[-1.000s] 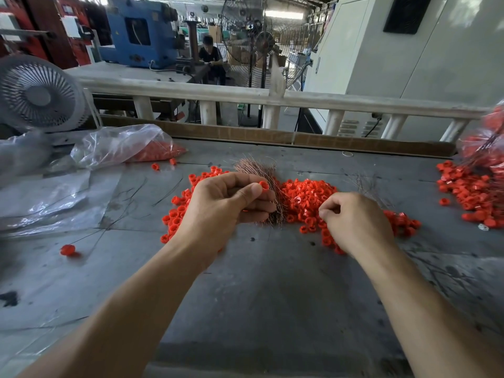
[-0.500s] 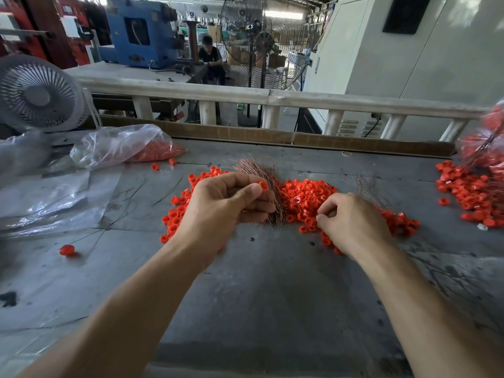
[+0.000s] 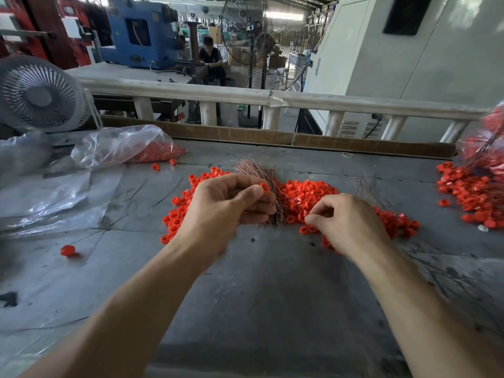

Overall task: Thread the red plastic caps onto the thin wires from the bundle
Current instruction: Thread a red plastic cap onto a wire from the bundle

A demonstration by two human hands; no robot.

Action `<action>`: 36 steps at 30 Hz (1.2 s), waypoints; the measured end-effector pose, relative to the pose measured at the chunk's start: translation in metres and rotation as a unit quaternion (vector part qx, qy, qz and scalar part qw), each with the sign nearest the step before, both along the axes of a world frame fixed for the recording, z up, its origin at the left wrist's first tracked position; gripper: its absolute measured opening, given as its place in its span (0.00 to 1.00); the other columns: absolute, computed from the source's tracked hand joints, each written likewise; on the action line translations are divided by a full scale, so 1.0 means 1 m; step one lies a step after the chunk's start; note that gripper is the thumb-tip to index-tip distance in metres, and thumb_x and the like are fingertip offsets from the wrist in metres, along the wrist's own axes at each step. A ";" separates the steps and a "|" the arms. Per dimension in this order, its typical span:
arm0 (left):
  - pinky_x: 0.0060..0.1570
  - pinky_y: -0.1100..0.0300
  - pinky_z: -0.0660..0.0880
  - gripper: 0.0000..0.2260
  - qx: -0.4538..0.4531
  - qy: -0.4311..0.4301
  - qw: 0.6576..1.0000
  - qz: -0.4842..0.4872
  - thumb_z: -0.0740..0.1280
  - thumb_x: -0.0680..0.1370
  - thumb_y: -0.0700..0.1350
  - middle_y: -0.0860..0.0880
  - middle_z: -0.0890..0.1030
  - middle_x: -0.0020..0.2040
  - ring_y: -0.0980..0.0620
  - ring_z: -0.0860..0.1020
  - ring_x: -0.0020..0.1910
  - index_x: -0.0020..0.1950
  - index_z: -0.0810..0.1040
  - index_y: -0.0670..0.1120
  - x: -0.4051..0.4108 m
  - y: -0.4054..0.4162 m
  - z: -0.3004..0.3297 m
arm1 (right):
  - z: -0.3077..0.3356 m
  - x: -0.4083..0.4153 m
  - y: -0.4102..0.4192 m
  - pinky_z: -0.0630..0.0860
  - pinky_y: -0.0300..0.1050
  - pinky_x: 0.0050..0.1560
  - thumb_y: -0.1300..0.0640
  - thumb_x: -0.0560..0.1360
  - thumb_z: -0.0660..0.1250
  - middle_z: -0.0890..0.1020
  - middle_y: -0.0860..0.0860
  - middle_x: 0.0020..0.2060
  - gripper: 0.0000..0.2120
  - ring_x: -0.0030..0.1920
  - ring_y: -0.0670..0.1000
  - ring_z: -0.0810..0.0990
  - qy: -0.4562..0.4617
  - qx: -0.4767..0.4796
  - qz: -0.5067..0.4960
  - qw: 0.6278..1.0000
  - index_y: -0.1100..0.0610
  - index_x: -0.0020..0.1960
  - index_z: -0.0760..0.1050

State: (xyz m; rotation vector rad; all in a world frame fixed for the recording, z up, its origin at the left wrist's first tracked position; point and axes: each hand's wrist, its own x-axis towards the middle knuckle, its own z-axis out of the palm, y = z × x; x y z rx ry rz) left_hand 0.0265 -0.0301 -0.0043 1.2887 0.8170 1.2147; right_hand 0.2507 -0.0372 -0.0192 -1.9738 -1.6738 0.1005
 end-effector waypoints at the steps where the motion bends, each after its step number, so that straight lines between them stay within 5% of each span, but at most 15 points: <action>1: 0.44 0.57 0.84 0.05 0.001 0.001 1.000 0.000 0.67 0.81 0.37 0.41 0.87 0.47 0.44 0.87 0.46 0.54 0.82 0.40 0.000 0.000 0.000 | -0.001 -0.001 0.001 0.68 0.43 0.38 0.48 0.72 0.77 0.81 0.43 0.38 0.08 0.38 0.47 0.79 -0.004 -0.005 -0.001 1.000 0.46 0.37 0.80; 7: 0.44 0.57 0.84 0.05 0.000 0.000 1.000 -0.001 0.68 0.81 0.37 0.40 0.87 0.47 0.43 0.87 0.47 0.53 0.83 0.41 0.000 0.001 -0.002 | -0.002 -0.003 0.000 0.64 0.38 0.30 0.53 0.74 0.74 0.79 0.41 0.33 0.08 0.33 0.39 0.74 -0.007 0.017 -0.007 1.000 0.48 0.37 0.80; 12: 0.44 0.56 0.84 0.05 -0.003 -0.005 1.000 -0.010 0.68 0.81 0.38 0.40 0.87 0.47 0.42 0.87 0.47 0.53 0.82 0.41 0.001 0.000 -0.002 | 0.005 -0.013 -0.003 0.71 0.30 0.30 0.57 0.75 0.74 0.83 0.45 0.30 0.07 0.29 0.40 0.78 0.242 0.101 0.066 0.963 0.51 0.39 0.81; 18: 0.45 0.56 0.84 0.05 -0.009 -0.014 0.999 -0.032 0.68 0.81 0.38 0.40 0.87 0.48 0.43 0.87 0.48 0.55 0.82 0.39 0.003 -0.002 -0.003 | 0.004 -0.033 -0.010 0.73 0.41 0.28 0.58 0.76 0.73 0.84 0.49 0.37 0.05 0.34 0.45 0.80 0.461 0.084 0.174 0.866 0.48 0.45 0.83; 24: 0.46 0.55 0.84 0.06 -0.018 -0.028 0.999 -0.042 0.67 0.81 0.38 0.38 0.87 0.49 0.42 0.87 0.48 0.56 0.81 0.38 0.002 -0.002 -0.001 | 0.002 -0.041 -0.010 0.73 0.41 0.27 0.62 0.78 0.71 0.82 0.48 0.34 0.07 0.33 0.46 0.78 0.468 0.103 0.191 0.857 0.51 0.46 0.84; 29: 0.45 0.56 0.84 0.07 -0.017 -0.029 0.999 -0.036 0.67 0.81 0.37 0.38 0.87 0.48 0.43 0.87 0.47 0.56 0.81 0.37 0.003 -0.001 0.000 | 0.004 -0.043 -0.012 0.76 0.43 0.30 0.55 0.74 0.72 0.83 0.51 0.33 0.05 0.35 0.49 0.79 0.461 0.098 0.211 0.856 0.53 0.48 0.86; 36: 0.46 0.56 0.84 0.07 -0.007 -0.024 0.999 -0.035 0.67 0.80 0.38 0.39 0.87 0.47 0.44 0.87 0.47 0.56 0.81 0.37 0.003 -0.001 -0.001 | 0.003 -0.043 -0.012 0.76 0.40 0.31 0.62 0.78 0.72 0.84 0.48 0.33 0.07 0.33 0.46 0.79 0.421 0.144 0.208 0.871 0.51 0.47 0.86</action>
